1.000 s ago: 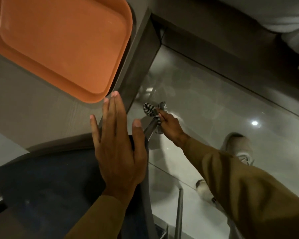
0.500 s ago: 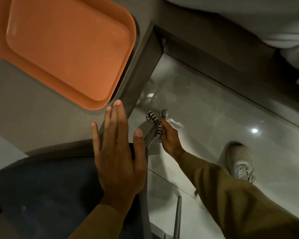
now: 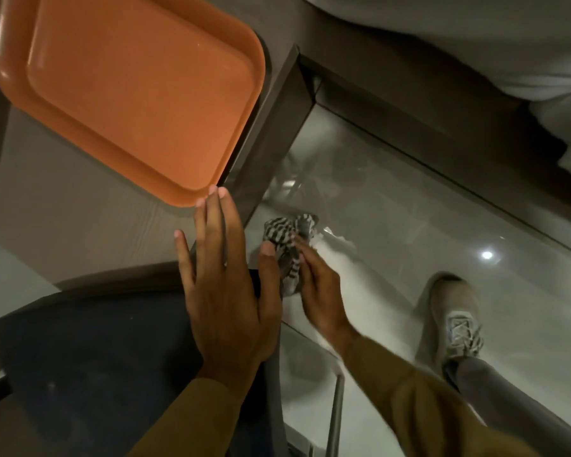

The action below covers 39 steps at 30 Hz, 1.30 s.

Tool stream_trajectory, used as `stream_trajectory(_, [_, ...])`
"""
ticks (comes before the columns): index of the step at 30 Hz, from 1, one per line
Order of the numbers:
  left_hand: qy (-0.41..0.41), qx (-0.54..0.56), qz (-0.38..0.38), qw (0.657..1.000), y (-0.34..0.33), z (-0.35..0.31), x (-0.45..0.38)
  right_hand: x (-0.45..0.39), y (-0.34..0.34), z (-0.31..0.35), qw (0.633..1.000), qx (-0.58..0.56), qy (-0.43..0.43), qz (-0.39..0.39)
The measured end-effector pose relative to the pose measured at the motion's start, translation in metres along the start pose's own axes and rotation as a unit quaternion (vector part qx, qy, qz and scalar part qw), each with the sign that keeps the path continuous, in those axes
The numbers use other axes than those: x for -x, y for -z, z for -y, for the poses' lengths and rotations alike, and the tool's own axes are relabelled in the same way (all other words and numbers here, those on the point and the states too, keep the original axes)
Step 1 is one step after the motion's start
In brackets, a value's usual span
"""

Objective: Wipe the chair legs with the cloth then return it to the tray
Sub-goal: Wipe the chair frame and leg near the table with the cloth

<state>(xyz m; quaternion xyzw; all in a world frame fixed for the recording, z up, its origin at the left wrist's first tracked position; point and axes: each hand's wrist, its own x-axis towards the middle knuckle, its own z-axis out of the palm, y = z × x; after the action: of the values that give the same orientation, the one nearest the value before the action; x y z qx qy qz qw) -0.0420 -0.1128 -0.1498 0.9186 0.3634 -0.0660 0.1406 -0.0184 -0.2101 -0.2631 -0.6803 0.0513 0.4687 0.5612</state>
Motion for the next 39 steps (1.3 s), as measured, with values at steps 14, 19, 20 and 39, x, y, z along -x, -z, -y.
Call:
stream_trajectory(14, [-0.002,-0.005,0.004,1.000,0.001,0.001,0.000,0.043,0.010,0.035,0.990,0.050,0.119,0.051])
stream_trajectory(19, [-0.009,0.011,0.007,1.000,0.000,0.003,0.000,-0.003,0.012,-0.003,0.995,0.036,0.045,0.082])
stream_trajectory(20, [-0.009,0.015,0.005,1.000,-0.001,0.003,0.000,-0.019,0.015,-0.013,0.997,0.040,0.030,0.064])
stream_trajectory(39, [-0.003,0.009,0.007,1.000,-0.001,0.001,0.000,0.005,0.010,0.007,0.987,0.098,0.121,0.028])
